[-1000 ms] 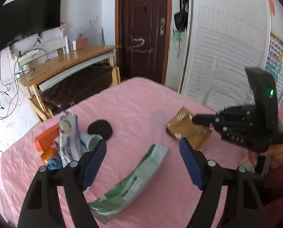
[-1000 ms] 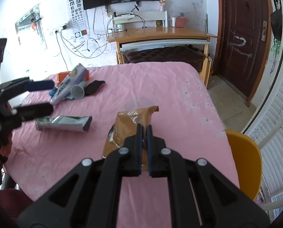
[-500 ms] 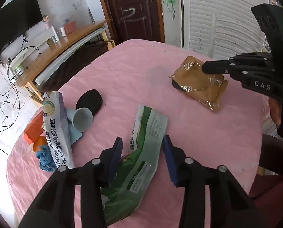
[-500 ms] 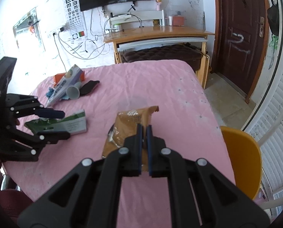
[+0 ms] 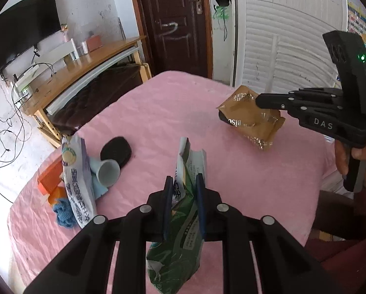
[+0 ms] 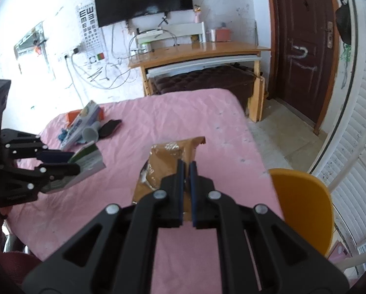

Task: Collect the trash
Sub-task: 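Carry both items over the yellow bin and open both tools to drop them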

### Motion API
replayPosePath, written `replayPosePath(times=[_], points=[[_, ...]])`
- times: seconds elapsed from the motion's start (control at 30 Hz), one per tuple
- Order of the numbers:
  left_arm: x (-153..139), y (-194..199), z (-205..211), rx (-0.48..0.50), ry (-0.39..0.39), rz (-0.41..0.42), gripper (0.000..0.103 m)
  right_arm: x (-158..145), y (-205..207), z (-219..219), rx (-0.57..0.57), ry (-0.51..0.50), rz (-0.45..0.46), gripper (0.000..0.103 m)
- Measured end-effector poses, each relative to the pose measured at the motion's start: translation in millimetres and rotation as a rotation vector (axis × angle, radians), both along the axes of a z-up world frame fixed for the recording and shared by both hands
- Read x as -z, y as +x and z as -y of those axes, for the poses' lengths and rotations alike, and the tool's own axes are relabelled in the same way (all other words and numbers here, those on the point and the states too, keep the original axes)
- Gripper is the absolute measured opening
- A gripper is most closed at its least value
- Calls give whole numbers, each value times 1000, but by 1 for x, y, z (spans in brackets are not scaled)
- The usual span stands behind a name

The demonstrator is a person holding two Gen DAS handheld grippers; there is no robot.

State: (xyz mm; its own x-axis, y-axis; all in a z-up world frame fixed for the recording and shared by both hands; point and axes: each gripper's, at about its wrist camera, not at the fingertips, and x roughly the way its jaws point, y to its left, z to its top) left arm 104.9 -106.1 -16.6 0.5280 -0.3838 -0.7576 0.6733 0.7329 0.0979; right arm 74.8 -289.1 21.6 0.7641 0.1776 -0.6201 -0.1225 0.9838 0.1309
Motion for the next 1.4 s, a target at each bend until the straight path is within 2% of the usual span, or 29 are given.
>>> replayPosePath(times=[0.2,0.37,0.63,0.93,1.4], points=[[-10,6,10,-2,-19,9,14,-5,-3,29,72,5,18,4],[-21,13,34,29,-42,20,14,-4,-8,62,159,8,26,4],[-41,15,111,147,-78,40,14,6,-19,124,327,3,27,4],[-39,21,186,221,-171,-50,14,35,-25,183,448,37,-31,4],[-3,75,272,98,-254,-188,14,66,-5,190,452,38,-121,7]])
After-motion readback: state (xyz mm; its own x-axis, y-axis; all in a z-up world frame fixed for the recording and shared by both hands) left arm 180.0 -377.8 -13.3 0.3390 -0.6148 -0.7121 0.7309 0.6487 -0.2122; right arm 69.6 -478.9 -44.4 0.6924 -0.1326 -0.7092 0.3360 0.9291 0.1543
